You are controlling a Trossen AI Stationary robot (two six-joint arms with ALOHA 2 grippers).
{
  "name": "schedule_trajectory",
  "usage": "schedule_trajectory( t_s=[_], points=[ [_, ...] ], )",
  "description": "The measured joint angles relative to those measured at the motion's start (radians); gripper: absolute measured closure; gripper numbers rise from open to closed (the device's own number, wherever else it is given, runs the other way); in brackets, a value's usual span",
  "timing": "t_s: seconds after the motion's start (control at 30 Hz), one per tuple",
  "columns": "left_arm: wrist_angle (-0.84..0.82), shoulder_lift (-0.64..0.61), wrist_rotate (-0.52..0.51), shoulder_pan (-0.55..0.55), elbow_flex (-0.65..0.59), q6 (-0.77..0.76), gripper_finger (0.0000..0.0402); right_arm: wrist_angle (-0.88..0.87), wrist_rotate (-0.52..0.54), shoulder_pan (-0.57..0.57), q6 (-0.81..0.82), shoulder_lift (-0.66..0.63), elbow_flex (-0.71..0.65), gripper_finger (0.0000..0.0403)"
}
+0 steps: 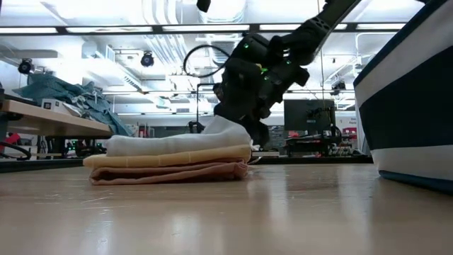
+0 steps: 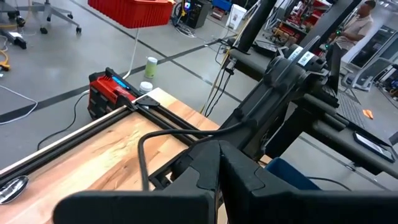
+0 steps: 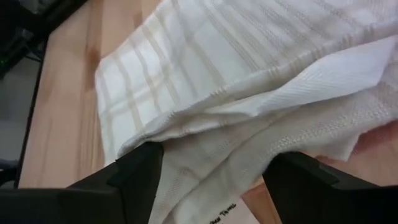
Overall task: Fold towel
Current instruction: Stack the folded white towel on top of the folded yellow towel
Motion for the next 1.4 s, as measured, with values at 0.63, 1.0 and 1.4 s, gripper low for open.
schedule_trajectory(
  t_s=[0.63, 1.0, 1.4],
  points=[
    [0.003, 0.000, 0.000, 0.000, -0.001, 0.000, 0.0402, -0.176, -0.077, 0.017, 0.062, 0.087, 0.117, 0.0165],
    [0.007, 0.000, 0.000, 0.000, -0.002, 0.000, 0.0402, -0.193, -0.078, 0.022, -0.027, 0.088, 0.133, 0.0165],
    [0.056, 0.001, 0.000, 0.000, -0.002, 0.000, 0.0402, -0.239, -0.085, 0.022, -0.021, 0.084, 0.156, 0.0164]
  ],
)
